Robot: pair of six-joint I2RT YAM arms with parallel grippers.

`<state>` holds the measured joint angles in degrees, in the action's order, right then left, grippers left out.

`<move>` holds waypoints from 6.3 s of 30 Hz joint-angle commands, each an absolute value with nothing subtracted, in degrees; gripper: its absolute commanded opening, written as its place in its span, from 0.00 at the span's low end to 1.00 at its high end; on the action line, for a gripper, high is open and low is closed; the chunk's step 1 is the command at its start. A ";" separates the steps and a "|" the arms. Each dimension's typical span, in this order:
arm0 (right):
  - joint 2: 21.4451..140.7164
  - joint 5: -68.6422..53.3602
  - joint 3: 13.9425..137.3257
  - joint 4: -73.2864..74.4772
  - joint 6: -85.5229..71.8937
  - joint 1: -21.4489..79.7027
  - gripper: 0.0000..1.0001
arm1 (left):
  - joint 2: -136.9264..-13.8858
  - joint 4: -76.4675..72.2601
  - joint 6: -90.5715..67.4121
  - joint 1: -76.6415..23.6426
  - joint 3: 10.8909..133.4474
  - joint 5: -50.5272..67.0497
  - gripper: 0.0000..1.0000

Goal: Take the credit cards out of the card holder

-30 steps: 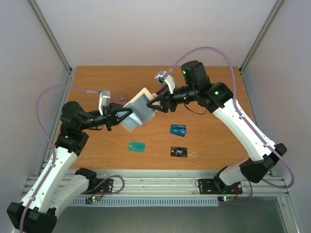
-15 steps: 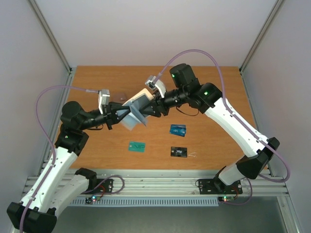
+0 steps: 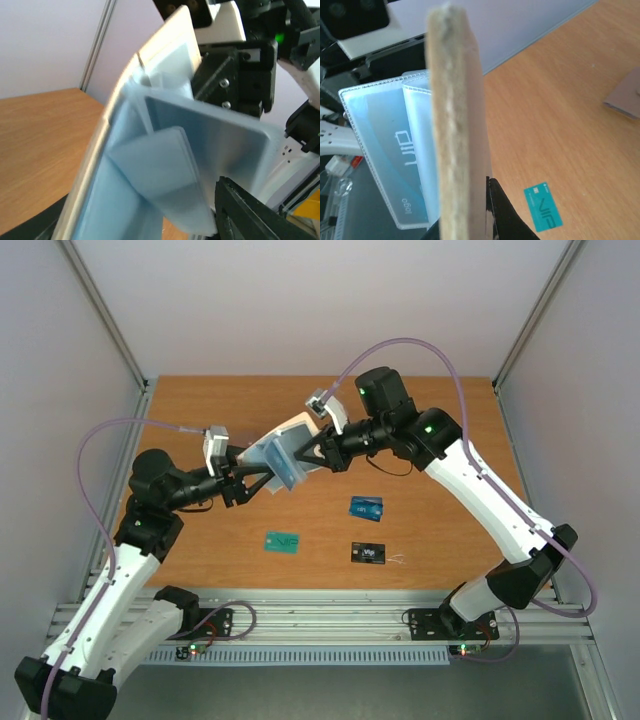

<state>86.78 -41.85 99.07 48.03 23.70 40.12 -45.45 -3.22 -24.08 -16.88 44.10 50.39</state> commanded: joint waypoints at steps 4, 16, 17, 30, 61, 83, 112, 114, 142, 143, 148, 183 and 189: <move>83.94 -38.39 99.71 45.28 20.58 39.54 0.01 | -44.29 -7.54 -26.91 -16.00 42.74 55.56 0.78; 83.37 -44.95 98.71 42.62 21.35 39.55 0.01 | -45.35 -10.21 -33.06 -15.25 43.24 52.69 0.48; 83.21 -45.67 98.44 42.24 21.51 39.54 0.01 | -45.36 -10.23 -32.84 -15.23 43.17 53.06 0.38; 80.52 -33.01 93.09 41.15 13.82 30.93 0.31 | -44.92 14.10 -23.05 -15.19 47.14 31.04 0.00; 87.21 -39.83 95.30 35.23 16.31 41.57 0.22 | -43.59 -15.23 -34.74 -14.15 41.57 56.20 0.00; 90.88 -49.70 103.43 46.22 26.26 43.42 0.06 | -43.69 -21.94 -35.77 -14.20 40.52 62.92 0.00; 83.12 -51.67 101.94 52.82 31.59 33.99 0.01 | -43.50 -9.92 -31.22 -14.01 42.52 61.88 0.00; 82.75 -51.62 101.70 54.38 32.39 31.47 0.01 | -43.37 -5.66 -29.67 -13.79 43.22 59.49 0.00; 112.27 -11.51 93.90 83.07 84.05 25.75 0.01 | -38.65 24.24 -14.56 -9.23 35.73 21.80 0.00; 113.45 -11.82 94.15 82.89 84.63 25.75 0.01 | -38.46 24.26 -14.38 -9.23 35.63 21.84 0.00; 118.57 -13.56 96.01 81.79 86.04 25.67 0.01 | -38.24 24.19 -13.81 -9.18 35.29 21.94 0.00; 89.05 -15.38 81.48 38.72 60.10 17.63 0.59 | -76.52 23.84 2.17 -14.48 49.74 43.87 0.00; 83.82 -19.45 76.80 35.55 53.05 12.35 0.59 | -88.84 16.70 -4.63 -15.64 55.13 48.32 0.07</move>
